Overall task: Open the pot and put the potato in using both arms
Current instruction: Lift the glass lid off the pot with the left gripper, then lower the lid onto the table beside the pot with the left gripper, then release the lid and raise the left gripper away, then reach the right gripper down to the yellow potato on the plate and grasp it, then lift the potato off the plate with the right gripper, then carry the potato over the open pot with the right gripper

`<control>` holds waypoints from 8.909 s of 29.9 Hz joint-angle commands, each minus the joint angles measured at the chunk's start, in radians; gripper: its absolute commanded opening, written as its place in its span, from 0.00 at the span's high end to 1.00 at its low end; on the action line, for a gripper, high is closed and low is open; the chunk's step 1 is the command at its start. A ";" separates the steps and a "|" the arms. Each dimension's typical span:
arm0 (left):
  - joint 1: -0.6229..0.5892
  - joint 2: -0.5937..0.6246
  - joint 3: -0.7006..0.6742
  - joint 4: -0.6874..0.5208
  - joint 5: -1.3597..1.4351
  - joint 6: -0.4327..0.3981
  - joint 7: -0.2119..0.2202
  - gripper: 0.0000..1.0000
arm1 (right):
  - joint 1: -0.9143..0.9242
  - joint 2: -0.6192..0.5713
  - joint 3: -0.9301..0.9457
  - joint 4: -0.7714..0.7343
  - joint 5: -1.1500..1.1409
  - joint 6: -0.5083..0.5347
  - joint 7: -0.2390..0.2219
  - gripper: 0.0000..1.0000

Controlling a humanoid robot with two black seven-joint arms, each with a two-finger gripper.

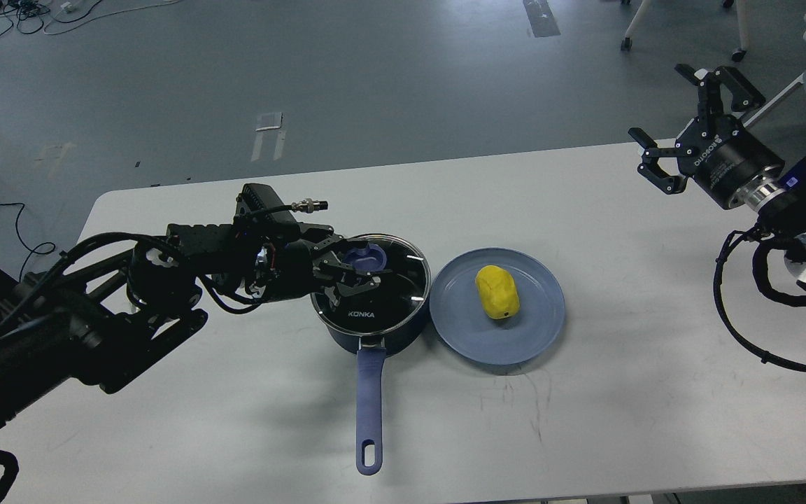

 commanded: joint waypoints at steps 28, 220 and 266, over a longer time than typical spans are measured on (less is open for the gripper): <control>0.131 0.373 0.040 0.032 -0.097 0.239 0.000 0.63 | 0.002 0.003 0.000 0.000 -0.002 0.000 0.000 0.00; 0.082 -0.086 -0.284 0.319 -1.637 -0.150 0.019 0.02 | 0.631 0.429 -1.085 -0.052 -1.204 0.000 0.026 0.58; 0.079 -0.085 -0.296 0.318 -1.709 -0.158 0.030 0.02 | 0.850 0.556 -1.054 -0.003 -1.186 -0.055 0.047 0.57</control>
